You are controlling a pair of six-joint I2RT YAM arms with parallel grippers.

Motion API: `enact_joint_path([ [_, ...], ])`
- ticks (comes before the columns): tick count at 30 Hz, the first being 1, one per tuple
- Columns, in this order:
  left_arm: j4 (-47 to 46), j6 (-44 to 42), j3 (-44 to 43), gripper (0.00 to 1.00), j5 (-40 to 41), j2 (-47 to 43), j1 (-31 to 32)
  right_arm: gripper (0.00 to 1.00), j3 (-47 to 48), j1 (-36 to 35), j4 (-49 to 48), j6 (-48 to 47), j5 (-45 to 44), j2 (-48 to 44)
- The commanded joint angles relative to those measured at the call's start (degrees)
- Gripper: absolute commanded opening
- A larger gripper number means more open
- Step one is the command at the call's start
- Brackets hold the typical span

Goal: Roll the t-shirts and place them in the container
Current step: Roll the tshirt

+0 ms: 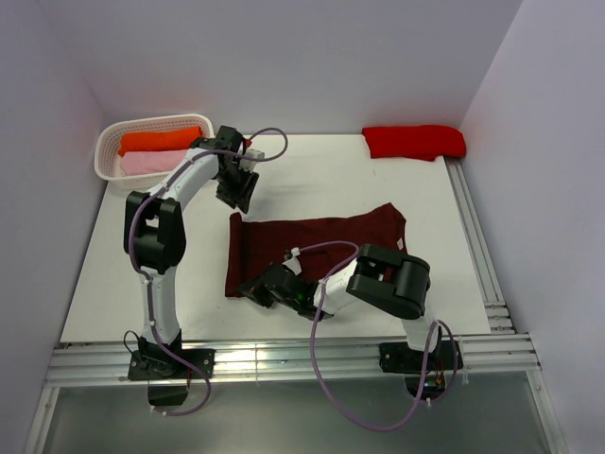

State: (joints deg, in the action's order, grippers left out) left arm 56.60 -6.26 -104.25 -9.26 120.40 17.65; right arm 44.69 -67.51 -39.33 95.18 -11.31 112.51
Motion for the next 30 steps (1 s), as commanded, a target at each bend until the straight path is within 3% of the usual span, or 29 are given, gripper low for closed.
enact_joint_path([
  [1, 0.9, 0.6, -2.0, 0.5, -5.1, -3.9, -0.5, 0.0, -0.4, -0.6, 1.4, 1.1, -1.3, -2.5],
  [16, 1.5, -7.4, 8.4, 0.51, -18.3, -10.3, -8.1, 0.0, 1.0, 0.3, 5.1, 0.7, -1.1, -2.9],
  [24, 0.9, -11.5, 14.1, 0.53, -23.6, -7.7, -8.2, 0.0, 2.2, 0.4, 6.7, 0.2, -0.6, -2.5],
  [30, -2.8, -10.1, 15.6, 0.54, -22.6, -5.6, -8.2, 0.0, 3.0, 0.7, 8.8, -0.9, -0.6, -2.9],
])
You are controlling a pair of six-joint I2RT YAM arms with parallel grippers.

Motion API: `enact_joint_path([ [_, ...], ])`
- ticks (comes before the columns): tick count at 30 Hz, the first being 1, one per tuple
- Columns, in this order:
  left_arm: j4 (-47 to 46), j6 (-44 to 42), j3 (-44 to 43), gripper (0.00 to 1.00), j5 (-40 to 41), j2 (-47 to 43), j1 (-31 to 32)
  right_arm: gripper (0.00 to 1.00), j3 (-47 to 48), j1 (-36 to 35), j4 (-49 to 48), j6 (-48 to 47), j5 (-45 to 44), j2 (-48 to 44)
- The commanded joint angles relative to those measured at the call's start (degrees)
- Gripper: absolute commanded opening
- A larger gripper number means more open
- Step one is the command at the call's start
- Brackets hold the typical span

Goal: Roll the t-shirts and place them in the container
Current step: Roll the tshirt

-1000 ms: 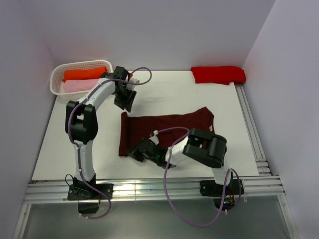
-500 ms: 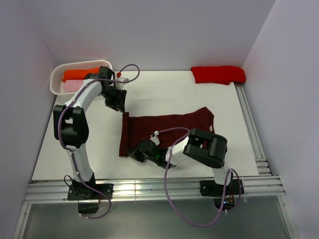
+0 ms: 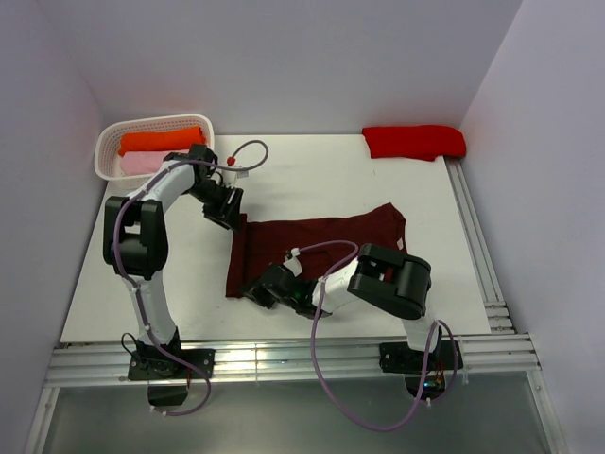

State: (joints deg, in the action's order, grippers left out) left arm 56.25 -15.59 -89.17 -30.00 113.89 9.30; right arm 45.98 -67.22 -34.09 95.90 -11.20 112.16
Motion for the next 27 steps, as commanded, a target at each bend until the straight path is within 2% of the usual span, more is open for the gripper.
enact_joint_path([
  [1, -3.2, -0.4, 0.9, 0.54, -1.2, 1.3, 0.2, 0.0, 2.0, 0.5, 4.0, -1.9, -0.7, -2.6],
  [9, -10.6, 3.7, 2.0, 0.52, 5.6, 3.0, 0.0, 0.0, 3.5, 1.0, 8.6, -4.3, -0.7, -4.0],
  [22, -12.9, 7.6, 1.6, 0.46, 10.3, 4.4, -0.2, 0.0, 6.6, 1.0, 18.2, -7.7, -1.0, -4.3],
  [27, -14.2, 8.5, 2.8, 0.4, 11.0, 3.7, 0.4, 0.0, 9.6, 0.7, 24.1, -9.1, -1.3, -3.3],
])
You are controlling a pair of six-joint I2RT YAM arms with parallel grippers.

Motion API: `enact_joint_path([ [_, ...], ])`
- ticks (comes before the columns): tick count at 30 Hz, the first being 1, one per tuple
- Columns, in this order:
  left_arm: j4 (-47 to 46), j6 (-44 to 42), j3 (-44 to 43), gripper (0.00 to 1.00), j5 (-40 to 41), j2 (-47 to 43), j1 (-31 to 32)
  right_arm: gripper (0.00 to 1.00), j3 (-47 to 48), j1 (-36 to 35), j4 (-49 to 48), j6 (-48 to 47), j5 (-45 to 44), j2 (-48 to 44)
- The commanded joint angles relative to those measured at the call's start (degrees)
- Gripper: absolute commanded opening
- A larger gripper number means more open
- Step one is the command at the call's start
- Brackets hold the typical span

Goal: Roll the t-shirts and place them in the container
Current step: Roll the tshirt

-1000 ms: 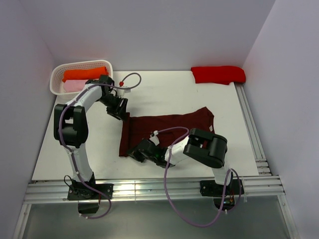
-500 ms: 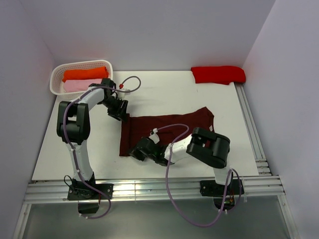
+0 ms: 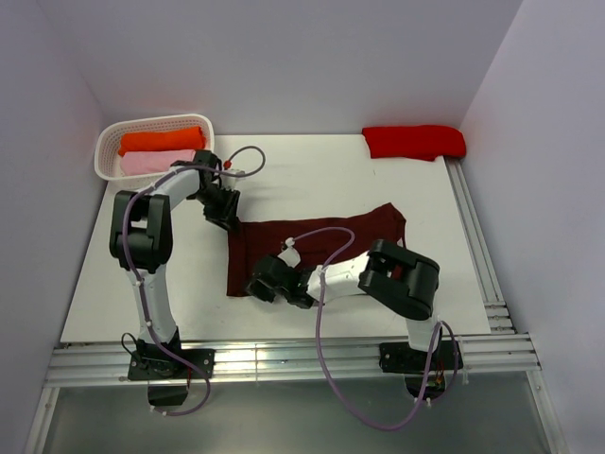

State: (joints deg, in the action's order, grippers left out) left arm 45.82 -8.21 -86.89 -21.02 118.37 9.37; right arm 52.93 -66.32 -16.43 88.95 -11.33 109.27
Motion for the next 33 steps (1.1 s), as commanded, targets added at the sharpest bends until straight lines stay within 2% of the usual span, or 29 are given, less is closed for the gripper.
enact_joint_path([
  [1, -4.0, 1.2, 1.0, 0.38, 2.5, -0.8, 0.6, 0.0, 3.1, -0.4, 8.8, -2.5, -1.2, -0.1],
  [7, -4.5, 2.3, 1.8, 0.26, 4.7, -2.2, 2.2, 0.0, 7.6, -0.8, 18.2, -4.7, -2.6, 1.1],
  [11, -4.8, 2.4, 2.1, 0.22, 7.3, -3.2, 4.1, 0.0, 7.2, -1.1, 19.4, -5.0, -2.7, 1.0],
  [21, -1.8, 2.0, -0.7, 0.18, 12.1, -3.6, 7.5, 0.03, 11.8, -2.0, 25.1, -8.9, -3.3, 2.3],
  [29, 0.1, 1.1, -1.5, 0.18, 15.5, -3.5, 9.4, 0.3, 13.7, -2.4, 30.1, -10.5, -5.9, 0.1],
  [33, 0.5, 1.1, -1.9, 0.18, 16.4, -3.5, 10.1, 0.4, 16.0, -2.5, 33.9, -12.0, -7.1, -1.0],
])
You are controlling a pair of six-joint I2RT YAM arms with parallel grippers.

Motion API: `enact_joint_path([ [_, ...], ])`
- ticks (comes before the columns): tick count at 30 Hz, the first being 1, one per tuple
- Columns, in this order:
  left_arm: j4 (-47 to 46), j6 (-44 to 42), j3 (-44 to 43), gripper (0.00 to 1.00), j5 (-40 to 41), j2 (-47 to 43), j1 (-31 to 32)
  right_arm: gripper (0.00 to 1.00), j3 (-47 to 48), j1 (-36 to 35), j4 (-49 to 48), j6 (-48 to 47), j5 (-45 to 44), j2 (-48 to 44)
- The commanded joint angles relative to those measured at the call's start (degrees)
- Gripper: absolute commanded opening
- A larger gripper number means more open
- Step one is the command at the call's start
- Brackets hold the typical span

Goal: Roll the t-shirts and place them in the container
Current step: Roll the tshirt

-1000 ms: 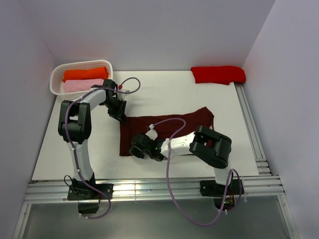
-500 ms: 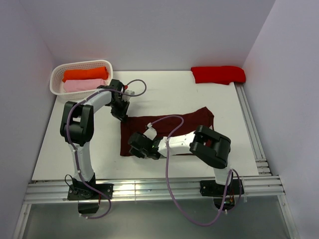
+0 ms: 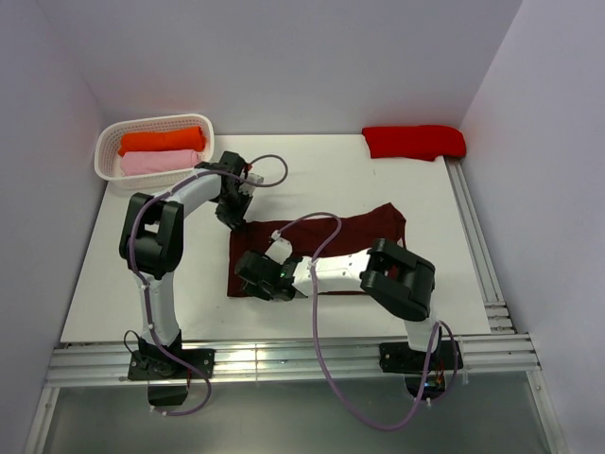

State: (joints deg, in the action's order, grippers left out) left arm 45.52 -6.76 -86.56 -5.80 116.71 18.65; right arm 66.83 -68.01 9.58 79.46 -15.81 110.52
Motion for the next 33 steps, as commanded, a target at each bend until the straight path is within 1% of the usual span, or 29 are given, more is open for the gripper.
enact_joint_path([
  [1, 0.8, -0.4, -2.4, 0.18, 1.2, -1.8, 1.0, 0.42, 2.5, -0.9, 8.5, -2.6, -3.1, -2.4],
  [2, 0.9, -0.4, -2.6, 0.18, 1.5, -1.7, 1.1, 0.44, 3.2, -1.2, 9.0, -2.7, -3.3, -2.6],
  [5, 1.4, -0.4, -3.0, 0.18, 1.9, -1.5, 1.4, 0.46, 4.5, -1.5, 10.8, -3.1, -4.6, -3.7],
  [9, 1.9, -0.3, -3.6, 0.18, 2.3, -1.3, 1.8, 0.46, 6.6, -2.0, 13.5, -4.1, -6.9, -5.2],
  [12, 2.2, -0.3, -4.0, 0.18, 2.6, -1.2, 2.2, 0.46, 10.1, -2.2, 15.0, -6.3, -8.4, -4.6],
  [15, 2.7, -0.3, -4.2, 0.18, 3.0, -1.2, 2.4, 0.46, 16.0, -2.1, 17.7, -8.3, -10.5, -1.7],
  [16, 2.7, -0.3, -4.3, 0.18, 3.0, -1.2, 2.6, 0.47, 19.5, -2.1, 18.5, -9.7, -11.3, 0.4],
  [18, 3.0, -0.4, -4.5, 0.18, 3.1, -1.1, 2.7, 0.48, 23.5, -2.0, 21.1, -10.8, -13.7, 3.1],
  [19, 3.0, -0.3, -4.5, 0.18, 3.2, -1.1, 2.8, 0.48, 27.3, -1.6, 23.3, -12.1, -14.3, 5.9],
  [22, 3.2, -0.4, -4.4, 0.18, 3.2, -1.1, 2.8, 0.48, 32.6, -1.1, 25.6, -14.1, -16.5, 10.7],
  [27, 3.3, -0.1, -4.6, 0.18, 2.9, -0.8, 3.0, 0.48, 36.5, -0.1, 26.4, -15.7, -19.8, 15.9],
  [33, 3.9, -0.1, -5.2, 0.19, 3.1, -0.5, 3.3, 0.49, 40.6, 0.0, 29.1, -16.4, -20.7, 19.8],
])
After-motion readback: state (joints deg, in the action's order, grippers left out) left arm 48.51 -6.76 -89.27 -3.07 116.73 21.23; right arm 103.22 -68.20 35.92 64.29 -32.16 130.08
